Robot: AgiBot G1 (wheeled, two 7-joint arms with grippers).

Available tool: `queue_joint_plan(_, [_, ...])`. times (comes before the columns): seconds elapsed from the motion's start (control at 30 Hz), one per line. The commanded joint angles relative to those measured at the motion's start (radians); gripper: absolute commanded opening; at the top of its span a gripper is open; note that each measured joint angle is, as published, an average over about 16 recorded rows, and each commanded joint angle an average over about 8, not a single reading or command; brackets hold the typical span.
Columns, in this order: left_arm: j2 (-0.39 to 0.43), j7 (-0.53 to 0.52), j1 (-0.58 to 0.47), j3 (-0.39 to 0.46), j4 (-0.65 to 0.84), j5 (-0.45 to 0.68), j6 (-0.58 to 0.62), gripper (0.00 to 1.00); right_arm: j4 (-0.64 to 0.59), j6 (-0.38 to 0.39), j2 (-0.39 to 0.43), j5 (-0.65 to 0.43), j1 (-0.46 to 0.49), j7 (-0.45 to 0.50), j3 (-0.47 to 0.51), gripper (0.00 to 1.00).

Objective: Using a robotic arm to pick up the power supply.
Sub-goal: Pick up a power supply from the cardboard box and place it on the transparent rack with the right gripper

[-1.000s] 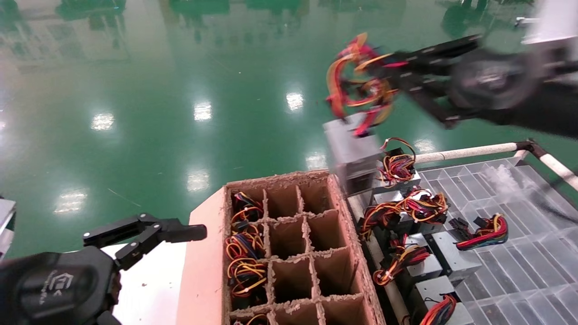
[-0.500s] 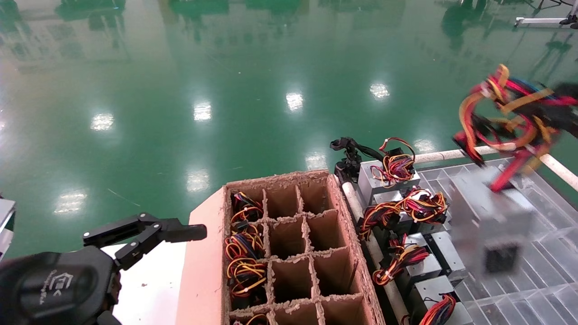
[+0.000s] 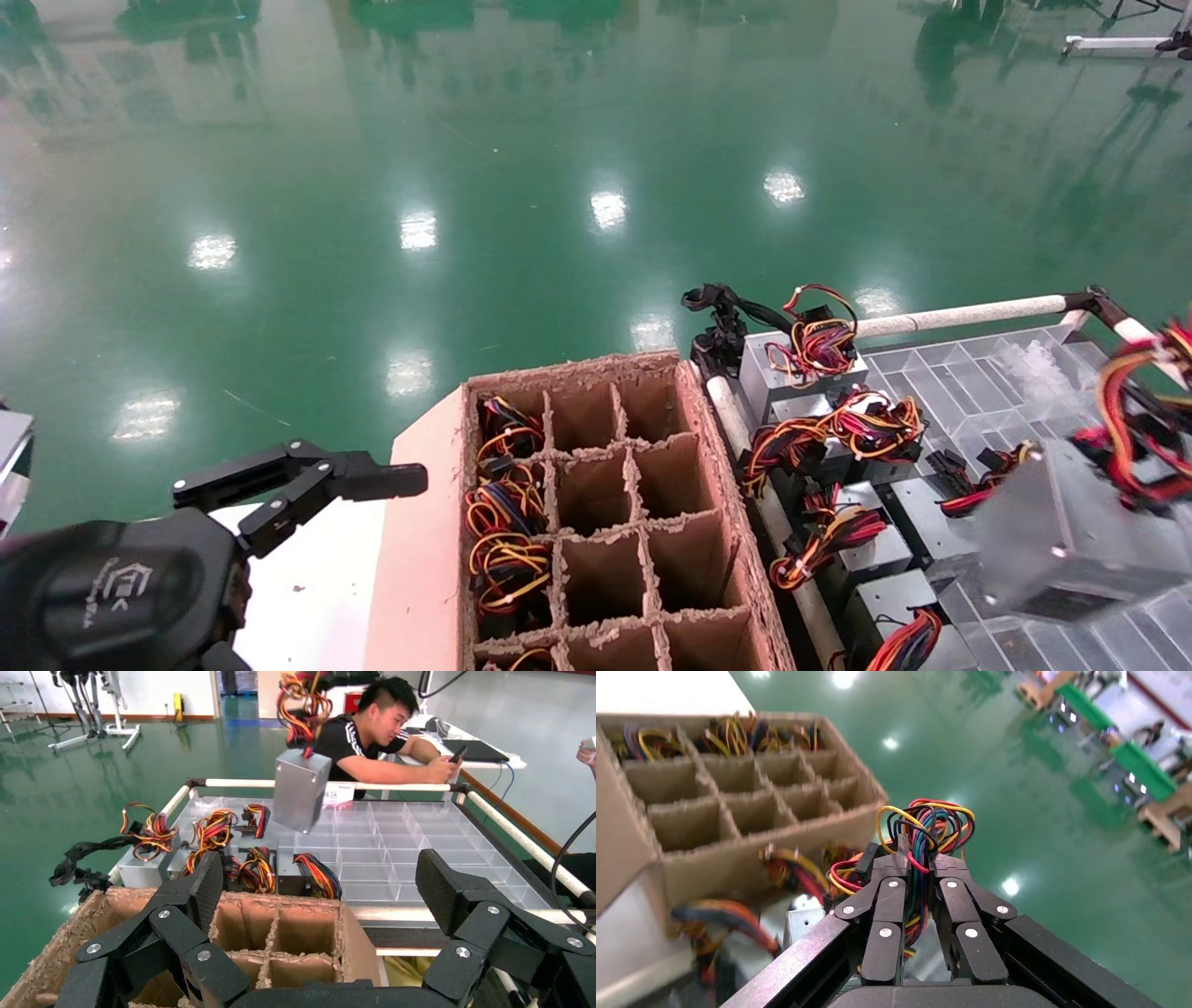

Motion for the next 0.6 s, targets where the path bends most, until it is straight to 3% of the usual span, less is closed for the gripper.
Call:
queue_joint_plan(0.03, [0.000,0.000,0.000,0.000,0.000,0.000,0.000,1.00,-0.018,0.001,0.029,0.026,-0.038,-0.029,-0.014,0.00])
queue_joint_plan(0.6, [0.000,0.000,0.000,0.000,0.000,0.000,0.000,1.00,-0.089,0.054,-0.056,0.018,-0.187,-0.139,-0.119,0.00])
